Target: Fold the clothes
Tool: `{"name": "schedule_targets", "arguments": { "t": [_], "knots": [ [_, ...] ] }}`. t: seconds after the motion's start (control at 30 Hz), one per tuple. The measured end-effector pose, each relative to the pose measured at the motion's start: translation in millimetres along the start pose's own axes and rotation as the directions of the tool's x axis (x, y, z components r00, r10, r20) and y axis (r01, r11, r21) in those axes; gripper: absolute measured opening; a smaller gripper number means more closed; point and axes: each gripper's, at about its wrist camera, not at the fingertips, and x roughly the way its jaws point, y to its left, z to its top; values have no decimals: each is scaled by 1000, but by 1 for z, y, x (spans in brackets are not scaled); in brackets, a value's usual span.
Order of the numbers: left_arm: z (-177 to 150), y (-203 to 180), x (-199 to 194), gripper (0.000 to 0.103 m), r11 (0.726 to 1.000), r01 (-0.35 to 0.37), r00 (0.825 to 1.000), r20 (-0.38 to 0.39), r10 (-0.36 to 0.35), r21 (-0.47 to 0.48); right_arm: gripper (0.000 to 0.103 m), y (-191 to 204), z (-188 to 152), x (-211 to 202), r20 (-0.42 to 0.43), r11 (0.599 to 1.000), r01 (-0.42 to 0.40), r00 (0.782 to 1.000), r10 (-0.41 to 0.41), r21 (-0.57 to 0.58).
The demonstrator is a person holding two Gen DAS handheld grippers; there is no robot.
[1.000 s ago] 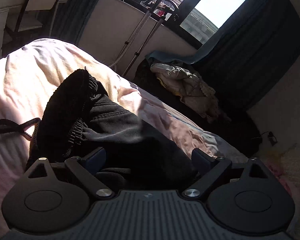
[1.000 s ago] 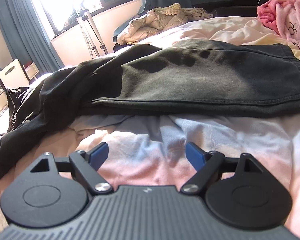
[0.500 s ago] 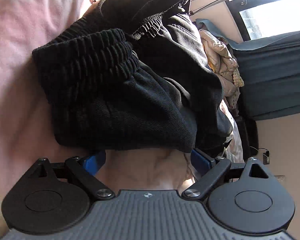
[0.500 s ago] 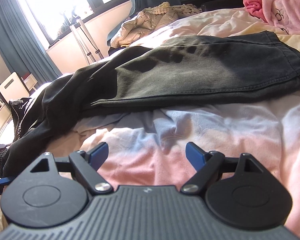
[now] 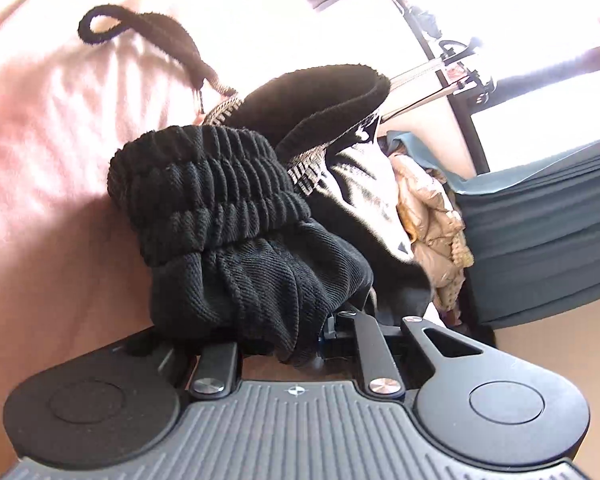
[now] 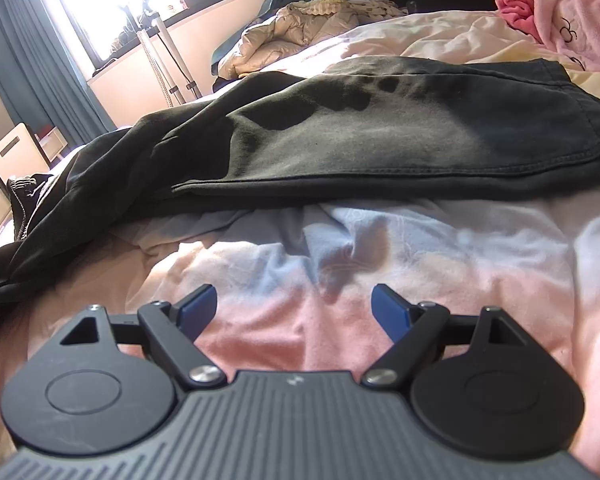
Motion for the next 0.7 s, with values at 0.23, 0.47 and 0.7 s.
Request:
{"name": "schedule_targets", "arguments": {
  "t": [0.23, 0.47, 0.7],
  "knots": [
    [43, 47, -37, 17, 933, 230, 966, 184, -184, -275, 85, -6, 4, -7, 29, 999, 0, 1000, -1, 45],
    [46, 52, -32, 17, 946, 126, 987, 134, -89, -300, 86, -47, 33, -45, 200, 967, -56, 980, 6, 247],
    [46, 56, -29, 18, 929, 125, 988, 127, -85, -349, 86, -123, 92, -32, 229, 854, -100, 973, -23, 511]
  ]
}}
